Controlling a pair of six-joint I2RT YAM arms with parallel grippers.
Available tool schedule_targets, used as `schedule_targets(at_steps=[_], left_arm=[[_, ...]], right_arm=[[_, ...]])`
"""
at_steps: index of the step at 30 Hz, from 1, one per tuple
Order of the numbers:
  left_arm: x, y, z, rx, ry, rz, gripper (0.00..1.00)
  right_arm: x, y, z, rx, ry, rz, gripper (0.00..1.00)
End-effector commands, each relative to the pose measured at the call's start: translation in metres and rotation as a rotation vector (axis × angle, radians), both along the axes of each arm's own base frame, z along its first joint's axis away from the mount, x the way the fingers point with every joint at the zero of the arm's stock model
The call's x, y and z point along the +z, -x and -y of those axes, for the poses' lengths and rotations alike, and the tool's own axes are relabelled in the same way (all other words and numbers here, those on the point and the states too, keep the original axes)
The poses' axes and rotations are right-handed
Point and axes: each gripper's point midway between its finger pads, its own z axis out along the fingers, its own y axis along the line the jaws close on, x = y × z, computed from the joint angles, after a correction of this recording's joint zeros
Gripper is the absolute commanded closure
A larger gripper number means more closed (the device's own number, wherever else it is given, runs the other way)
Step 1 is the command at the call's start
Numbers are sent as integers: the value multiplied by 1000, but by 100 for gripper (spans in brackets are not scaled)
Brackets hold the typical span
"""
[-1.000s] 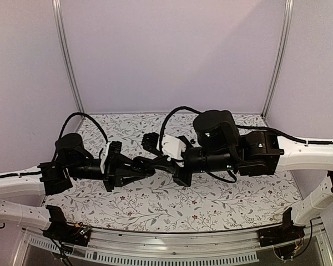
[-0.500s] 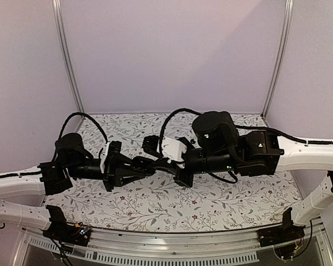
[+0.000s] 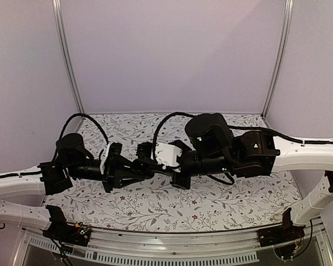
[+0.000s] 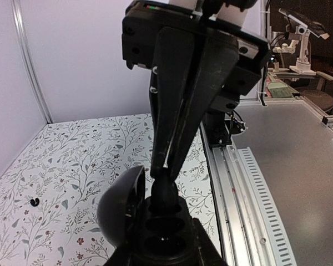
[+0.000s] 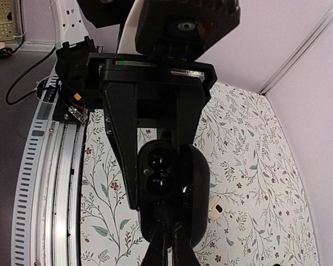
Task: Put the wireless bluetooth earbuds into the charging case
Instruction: Adjust the left earbud in the left side groove of the charging case.
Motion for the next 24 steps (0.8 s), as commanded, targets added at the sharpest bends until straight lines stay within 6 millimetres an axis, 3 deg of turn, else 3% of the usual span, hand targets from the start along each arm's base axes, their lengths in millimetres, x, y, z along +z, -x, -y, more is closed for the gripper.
schedule_targets(at_steps=[1,7,14,24], left_arm=[[26,7,0,-45,84,67,100],[26,6,-1,-40,86,65,100],[23,5,0,-38,77,62,100],[19,3,1,-32,65,56,100]], right_arm=[[-29,5,-3,23,103,9,100],[-24,3,-3,11,91,16,100],[17,4,-2,9,-22,38,100],[28,6,-4,24,-53,38,100]])
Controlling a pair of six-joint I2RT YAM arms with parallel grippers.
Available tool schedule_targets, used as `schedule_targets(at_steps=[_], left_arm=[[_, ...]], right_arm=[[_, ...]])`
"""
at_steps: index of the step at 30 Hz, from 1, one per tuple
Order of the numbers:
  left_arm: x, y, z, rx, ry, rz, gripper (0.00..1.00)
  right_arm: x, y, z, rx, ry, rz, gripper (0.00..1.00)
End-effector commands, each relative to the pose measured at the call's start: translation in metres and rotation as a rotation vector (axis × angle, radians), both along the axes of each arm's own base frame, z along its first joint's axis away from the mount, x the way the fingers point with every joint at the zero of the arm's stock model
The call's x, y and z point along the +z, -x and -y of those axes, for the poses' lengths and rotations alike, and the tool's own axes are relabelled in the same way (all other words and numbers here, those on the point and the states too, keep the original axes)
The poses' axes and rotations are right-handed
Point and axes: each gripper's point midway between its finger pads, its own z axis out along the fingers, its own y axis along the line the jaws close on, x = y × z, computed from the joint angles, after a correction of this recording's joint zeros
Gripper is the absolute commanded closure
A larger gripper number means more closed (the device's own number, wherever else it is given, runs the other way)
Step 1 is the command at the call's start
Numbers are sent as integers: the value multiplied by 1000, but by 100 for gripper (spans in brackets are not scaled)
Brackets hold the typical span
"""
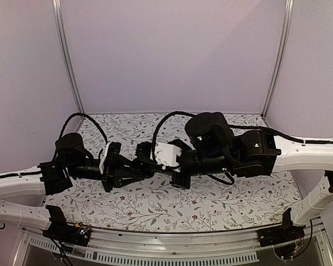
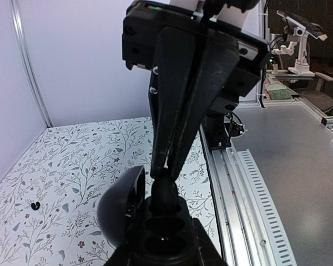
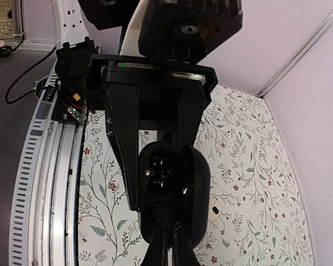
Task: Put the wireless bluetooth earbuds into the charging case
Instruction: Adjust the left earbud in the left side groove of the charging case.
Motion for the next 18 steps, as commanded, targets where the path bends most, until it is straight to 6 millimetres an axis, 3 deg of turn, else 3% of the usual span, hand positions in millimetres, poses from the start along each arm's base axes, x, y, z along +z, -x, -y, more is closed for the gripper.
schedule_targets(at_steps=[1,10,18], left_arm=[[17,1,1,-19,55,50,100],[13,-1,2,-12,39,43,100],[11,-3,2,0,30,44,100]], right_arm=[[25,5,-3,20,-62,10,100],[31,5,-5,13,-61,38,100],[17,0,6,-23,1,57,100]])
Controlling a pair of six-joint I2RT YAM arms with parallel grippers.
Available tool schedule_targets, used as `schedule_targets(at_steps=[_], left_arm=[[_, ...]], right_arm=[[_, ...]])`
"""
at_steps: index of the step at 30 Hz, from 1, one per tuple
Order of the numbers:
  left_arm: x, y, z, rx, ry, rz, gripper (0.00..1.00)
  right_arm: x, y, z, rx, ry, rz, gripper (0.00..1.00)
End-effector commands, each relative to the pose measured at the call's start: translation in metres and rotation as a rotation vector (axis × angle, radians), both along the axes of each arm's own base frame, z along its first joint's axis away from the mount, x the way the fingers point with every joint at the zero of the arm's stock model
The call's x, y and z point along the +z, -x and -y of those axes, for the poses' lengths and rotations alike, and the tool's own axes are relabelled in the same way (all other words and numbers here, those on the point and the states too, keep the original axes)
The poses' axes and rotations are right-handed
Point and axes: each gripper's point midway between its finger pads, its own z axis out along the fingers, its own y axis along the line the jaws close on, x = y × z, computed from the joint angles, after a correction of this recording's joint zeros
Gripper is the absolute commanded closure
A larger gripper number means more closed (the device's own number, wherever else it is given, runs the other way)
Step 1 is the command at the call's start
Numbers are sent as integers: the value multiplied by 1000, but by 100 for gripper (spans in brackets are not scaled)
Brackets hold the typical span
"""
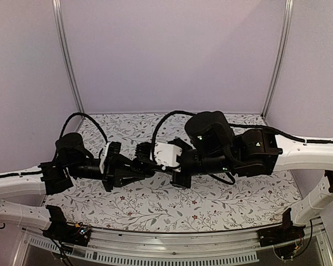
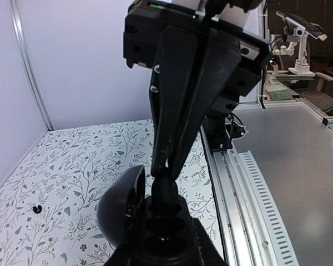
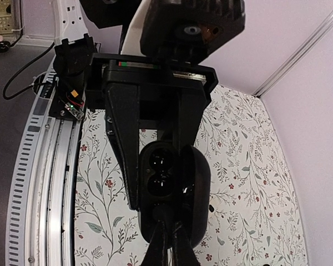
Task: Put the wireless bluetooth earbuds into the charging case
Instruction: Adjust the left earbud in the left side groove of the charging case.
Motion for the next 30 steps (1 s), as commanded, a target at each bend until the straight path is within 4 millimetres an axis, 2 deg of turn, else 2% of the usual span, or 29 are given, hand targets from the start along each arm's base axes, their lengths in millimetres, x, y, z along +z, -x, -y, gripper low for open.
schedule_targets(at_steps=[1,8,13,22,30], left_arm=[[9,-2,0,3,20,32,100],[6,-3,2,3,12,23,100],[6,-5,2,9,11,20,100],[5,-5,2,8,10,17,100],[5,-4,3,2,7,16,100]], right_arm=[[12,-1,5,-23,-7,32,100],[18,-1,10,-31,-16,32,100],[29,7,6,1,-51,29,100],[33,15,-4,37,-70,21,100],[37,14,-7,33,-75,38,100]])
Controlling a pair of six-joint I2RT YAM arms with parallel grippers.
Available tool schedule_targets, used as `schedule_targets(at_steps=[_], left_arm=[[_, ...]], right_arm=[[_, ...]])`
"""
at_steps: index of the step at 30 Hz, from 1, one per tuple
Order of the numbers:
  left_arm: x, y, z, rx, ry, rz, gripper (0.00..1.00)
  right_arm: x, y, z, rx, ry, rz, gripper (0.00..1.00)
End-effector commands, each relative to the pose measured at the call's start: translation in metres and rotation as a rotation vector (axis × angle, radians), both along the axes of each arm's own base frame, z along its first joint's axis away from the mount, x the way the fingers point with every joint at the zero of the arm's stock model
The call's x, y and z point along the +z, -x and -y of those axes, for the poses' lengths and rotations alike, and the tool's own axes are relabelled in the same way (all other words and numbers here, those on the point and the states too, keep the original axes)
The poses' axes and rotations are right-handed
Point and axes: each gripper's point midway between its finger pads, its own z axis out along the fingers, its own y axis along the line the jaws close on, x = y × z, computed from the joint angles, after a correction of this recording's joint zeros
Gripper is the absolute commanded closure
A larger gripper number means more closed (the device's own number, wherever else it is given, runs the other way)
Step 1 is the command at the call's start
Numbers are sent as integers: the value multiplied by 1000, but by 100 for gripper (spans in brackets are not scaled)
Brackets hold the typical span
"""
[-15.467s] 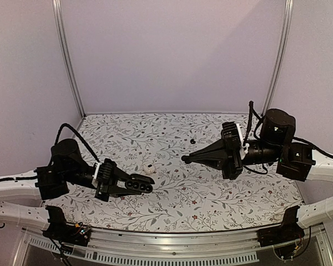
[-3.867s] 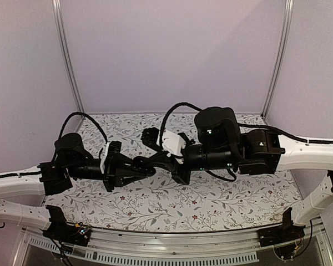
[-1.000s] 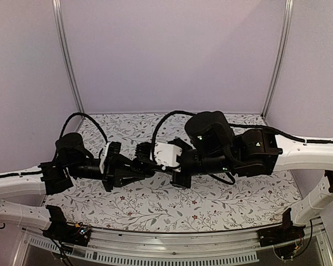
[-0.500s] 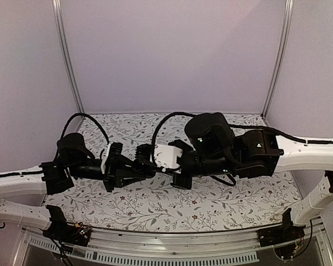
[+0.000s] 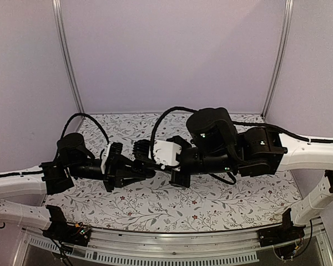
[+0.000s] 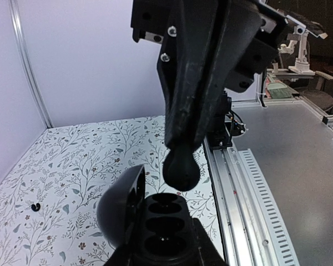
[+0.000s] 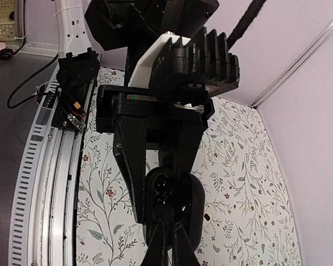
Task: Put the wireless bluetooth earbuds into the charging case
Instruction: Adjust the left earbud in the left side groove of the charging case.
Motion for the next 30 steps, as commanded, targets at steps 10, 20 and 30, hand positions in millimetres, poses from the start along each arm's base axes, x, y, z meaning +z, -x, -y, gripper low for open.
schedule_targets(at_steps=[10,20,30], left_arm=[[12,-1,3,-12,29,17,100],[13,1,3,-29,36,14,100],[14,4,3,-43,41,16,100]], right_arm=[[16,2,-13,17,-47,27,100],[3,2,-22,13,-11,50,100],[-5,-3,-26,-16,8,94,100]])
